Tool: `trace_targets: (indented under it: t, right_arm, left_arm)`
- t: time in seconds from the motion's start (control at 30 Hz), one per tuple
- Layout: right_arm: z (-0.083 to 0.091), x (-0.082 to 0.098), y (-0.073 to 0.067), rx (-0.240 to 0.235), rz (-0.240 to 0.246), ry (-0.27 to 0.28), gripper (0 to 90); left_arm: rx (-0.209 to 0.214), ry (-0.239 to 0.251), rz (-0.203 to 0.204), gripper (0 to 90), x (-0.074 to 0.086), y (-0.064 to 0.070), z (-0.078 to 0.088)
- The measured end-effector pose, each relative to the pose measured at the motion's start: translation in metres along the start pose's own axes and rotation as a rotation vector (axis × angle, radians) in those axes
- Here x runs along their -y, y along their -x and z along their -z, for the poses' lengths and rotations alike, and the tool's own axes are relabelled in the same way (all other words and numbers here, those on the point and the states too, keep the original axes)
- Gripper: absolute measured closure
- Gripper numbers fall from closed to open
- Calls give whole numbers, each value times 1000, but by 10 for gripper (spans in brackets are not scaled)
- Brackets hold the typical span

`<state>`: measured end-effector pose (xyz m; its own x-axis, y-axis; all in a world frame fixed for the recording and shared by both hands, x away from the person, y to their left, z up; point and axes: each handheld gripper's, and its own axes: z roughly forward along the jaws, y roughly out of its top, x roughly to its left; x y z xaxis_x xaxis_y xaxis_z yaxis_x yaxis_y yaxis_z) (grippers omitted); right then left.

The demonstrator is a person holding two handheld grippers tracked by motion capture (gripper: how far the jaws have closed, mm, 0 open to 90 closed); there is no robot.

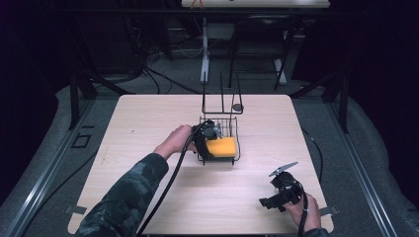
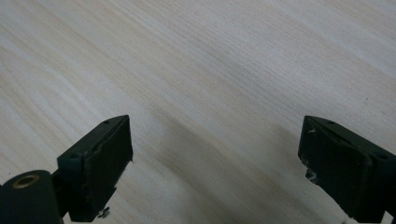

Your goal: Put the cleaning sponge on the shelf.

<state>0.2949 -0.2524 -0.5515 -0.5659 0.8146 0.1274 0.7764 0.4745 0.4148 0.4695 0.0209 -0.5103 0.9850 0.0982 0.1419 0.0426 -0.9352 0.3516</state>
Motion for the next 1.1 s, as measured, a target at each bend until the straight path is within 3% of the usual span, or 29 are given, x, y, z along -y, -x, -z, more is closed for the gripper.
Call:
trace_targets:
  t: [0.13, 0.3, 0.8, 1.1]
  right_arm:
    - [0, 0, 0, -1, -6, -1, 95]
    - [1, 0, 0, 1, 2, -1, 95]
    - [0, 0, -1, 2, -9, -3, 95]
    - [0, 0, -2, 2, -21, -5, 95]
  left_arm:
    - [-3, 3, 5, 63, 0, 1, 2]
    - [-5, 42, 4, 18, 0, 5, 11]
    - [-33, 166, 39, 3, 14, 18, 38]
    - [-72, 168, 58, 3, 29, 30, 51]
